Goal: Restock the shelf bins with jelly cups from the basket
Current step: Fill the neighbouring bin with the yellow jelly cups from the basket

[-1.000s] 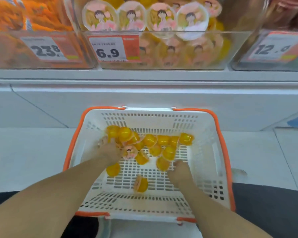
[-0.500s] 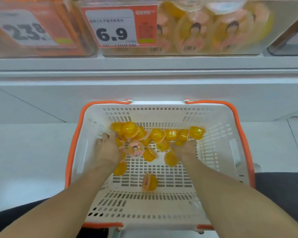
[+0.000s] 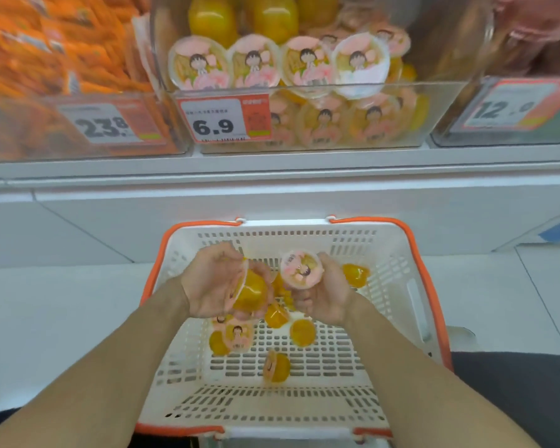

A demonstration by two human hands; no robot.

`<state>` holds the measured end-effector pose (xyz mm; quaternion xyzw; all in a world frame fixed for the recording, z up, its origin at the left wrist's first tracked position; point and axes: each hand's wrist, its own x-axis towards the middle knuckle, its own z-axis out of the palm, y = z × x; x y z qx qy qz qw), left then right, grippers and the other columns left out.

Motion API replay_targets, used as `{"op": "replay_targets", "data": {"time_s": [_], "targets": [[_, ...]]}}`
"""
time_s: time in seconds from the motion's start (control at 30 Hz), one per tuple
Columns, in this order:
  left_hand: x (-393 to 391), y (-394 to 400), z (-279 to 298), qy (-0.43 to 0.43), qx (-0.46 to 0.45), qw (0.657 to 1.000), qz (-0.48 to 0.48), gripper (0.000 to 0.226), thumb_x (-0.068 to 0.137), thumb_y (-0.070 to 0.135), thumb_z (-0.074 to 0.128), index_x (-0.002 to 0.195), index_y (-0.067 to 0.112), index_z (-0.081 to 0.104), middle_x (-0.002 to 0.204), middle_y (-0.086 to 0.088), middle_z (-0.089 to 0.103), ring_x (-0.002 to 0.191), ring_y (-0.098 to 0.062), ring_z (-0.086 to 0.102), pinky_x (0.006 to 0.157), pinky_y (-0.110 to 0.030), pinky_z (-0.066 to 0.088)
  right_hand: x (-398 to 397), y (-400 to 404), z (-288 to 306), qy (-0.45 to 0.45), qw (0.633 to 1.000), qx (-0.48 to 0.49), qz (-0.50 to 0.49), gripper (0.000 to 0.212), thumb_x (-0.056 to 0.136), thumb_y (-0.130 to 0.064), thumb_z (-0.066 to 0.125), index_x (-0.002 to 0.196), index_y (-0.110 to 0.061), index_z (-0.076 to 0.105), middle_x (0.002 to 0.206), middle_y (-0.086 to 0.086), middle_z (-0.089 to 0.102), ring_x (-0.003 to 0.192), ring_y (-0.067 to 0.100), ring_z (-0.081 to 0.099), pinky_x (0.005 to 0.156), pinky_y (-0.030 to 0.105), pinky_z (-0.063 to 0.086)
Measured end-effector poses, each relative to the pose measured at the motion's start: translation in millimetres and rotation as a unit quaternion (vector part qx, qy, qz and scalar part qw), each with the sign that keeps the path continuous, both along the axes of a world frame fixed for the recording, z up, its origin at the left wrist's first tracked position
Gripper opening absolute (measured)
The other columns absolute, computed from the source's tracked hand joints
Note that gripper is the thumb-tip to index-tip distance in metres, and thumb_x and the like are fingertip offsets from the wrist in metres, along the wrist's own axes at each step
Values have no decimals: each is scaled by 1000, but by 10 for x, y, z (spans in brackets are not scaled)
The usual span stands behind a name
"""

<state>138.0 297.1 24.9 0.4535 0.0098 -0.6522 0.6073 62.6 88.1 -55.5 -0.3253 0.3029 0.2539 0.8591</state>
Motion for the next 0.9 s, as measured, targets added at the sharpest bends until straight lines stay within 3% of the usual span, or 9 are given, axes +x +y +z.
{"op": "replay_targets", "data": {"time_s": [0.07,0.17,0.23,0.33,0.5,0.63,0.77,0.83,0.9], "targets": [[-53,-191,145,-45,12,995,-84,60,84,47,34,94,-4,64,90,-24,62,72,-36,57,54,-30,38,66,-48,317,-73,997,6,-1,46,93,-47,34,81,-13,62,71,10,53,48,14,36,45,24,24],[-38,-430,462,-113,41,978,-173,73,83,65,44,93,-3,69,93,-26,62,80,-36,53,66,-36,35,135,-160,813,-152,988,-4,0,38,85,-47,44,83,-15,65,69,9,53,50,15,36,47,25,25],[0,-533,761,-156,77,967,-185,83,78,76,48,92,-3,69,88,-25,61,70,-34,57,57,-32,40,167,-231,1081,-191,982,-5,-10,40,89,-46,45,89,-13,65,74,11,52,53,17,38,48,26,28],[32,-586,1213,-210,92,964,-134,91,77,85,45,90,-3,68,82,-24,60,56,-32,60,45,-28,45,209,-287,1404,-240,970,5,-18,42,90,-44,49,104,-8,63,86,14,54,64,21,44,55,30,32],[-110,-447,1668,-255,73,963,-52,73,88,69,42,92,0,66,82,-22,63,64,-31,63,62,-33,54,187,-225,1931,-328,945,-7,5,46,85,-32,41,105,0,67,93,15,68,80,23,63,72,34,48],[-220,-284,1736,-198,52,979,8,83,85,72,48,107,-5,68,85,-24,55,66,-33,57,54,-30,49,236,-111,2243,-397,914,-79,35,43,88,-24,42,114,1,64,94,14,70,83,22,65,72,30,54],[-153,-277,1760,-212,9,972,101,82,83,74,50,111,0,69,81,-17,60,69,-31,61,49,-27,29,396,-35,2477,-419,888,-189,11,38,98,-12,35,115,-1,67,100,19,67,87,27,62,64,30,52],[-120,-347,1812,-223,-19,961,160,72,84,70,53,104,4,72,80,-14,60,68,-29,62,44,-23,25,462,-35,2675,-416,878,-237,8,38,102,-17,34,114,-2,68,96,20,66,81,31,59,59,30,50],[-103,-418,1863,-233,-42,951,199,64,84,67,55,103,8,72,81,-12,61,66,-27,63,41,-22,25,514,-77,2890,-417,840,-344,40,43,99,-41,46,109,-9,72,97,21,67,83,38,60,68,39,53]]}}
